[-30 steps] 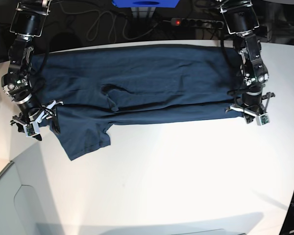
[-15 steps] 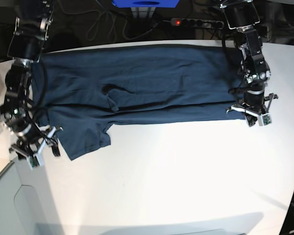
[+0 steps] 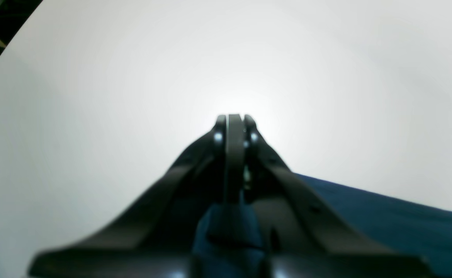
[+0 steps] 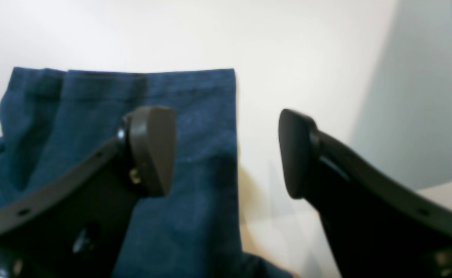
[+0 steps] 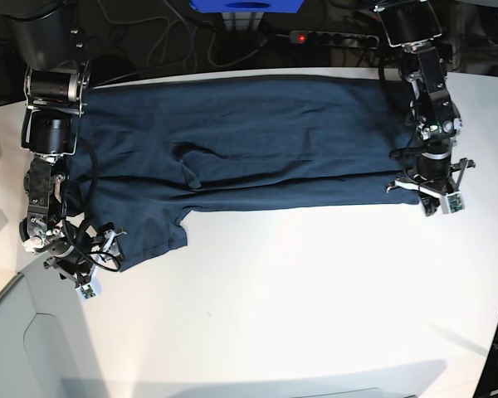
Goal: Fold the T-shirt properly
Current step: 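Release the shirt edge with the right gripper and reposition it lower, then regrasp the shirt edge near the sleeve with the right gripper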
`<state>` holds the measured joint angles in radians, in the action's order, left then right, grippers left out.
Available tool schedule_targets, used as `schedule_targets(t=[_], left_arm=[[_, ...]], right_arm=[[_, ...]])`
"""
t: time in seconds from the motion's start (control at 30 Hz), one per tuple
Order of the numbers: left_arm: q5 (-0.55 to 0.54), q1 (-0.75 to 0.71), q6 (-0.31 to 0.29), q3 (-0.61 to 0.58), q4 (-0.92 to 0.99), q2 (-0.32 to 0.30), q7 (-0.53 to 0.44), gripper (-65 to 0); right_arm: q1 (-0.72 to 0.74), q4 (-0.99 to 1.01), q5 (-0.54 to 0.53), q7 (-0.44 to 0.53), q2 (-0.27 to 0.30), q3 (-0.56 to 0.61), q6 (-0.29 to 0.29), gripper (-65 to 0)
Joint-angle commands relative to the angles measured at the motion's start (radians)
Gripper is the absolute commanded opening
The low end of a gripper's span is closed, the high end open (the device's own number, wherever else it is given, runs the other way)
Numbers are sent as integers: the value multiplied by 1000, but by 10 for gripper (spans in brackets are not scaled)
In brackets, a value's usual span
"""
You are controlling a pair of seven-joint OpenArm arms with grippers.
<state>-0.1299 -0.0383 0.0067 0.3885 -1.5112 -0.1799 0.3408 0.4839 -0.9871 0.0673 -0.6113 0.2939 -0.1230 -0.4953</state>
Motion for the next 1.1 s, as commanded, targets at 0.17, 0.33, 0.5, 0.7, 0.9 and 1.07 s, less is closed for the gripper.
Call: schedule_targets(t=[0.17, 0.33, 0.5, 0.7, 0.9, 1.07], left_arm=[[2, 64, 2, 74, -5, -3, 59, -390], [-4, 87, -3, 79, 48, -7, 56, -311], [-4, 133, -4, 77, 105, -3, 62, -311], [-3, 153, -4, 20, 163, -3, 60, -311], [-3, 154, 0, -7, 188, -2, 57, -312], [-3, 166, -3, -7, 219, -2, 56, -370]], right_arm=[[2, -37, -14, 18, 11, -5, -4, -253], [-40, -106, -14, 18, 11, -5, -4, -253], [-54, -123, -14, 18, 11, -7, -4, -253], [-60, -123, -14, 15, 12, -7, -4, -254], [-66, -123, -14, 15, 14, -7, -4, -254], [-66, -123, -13, 15, 14, -7, -4, -254]])
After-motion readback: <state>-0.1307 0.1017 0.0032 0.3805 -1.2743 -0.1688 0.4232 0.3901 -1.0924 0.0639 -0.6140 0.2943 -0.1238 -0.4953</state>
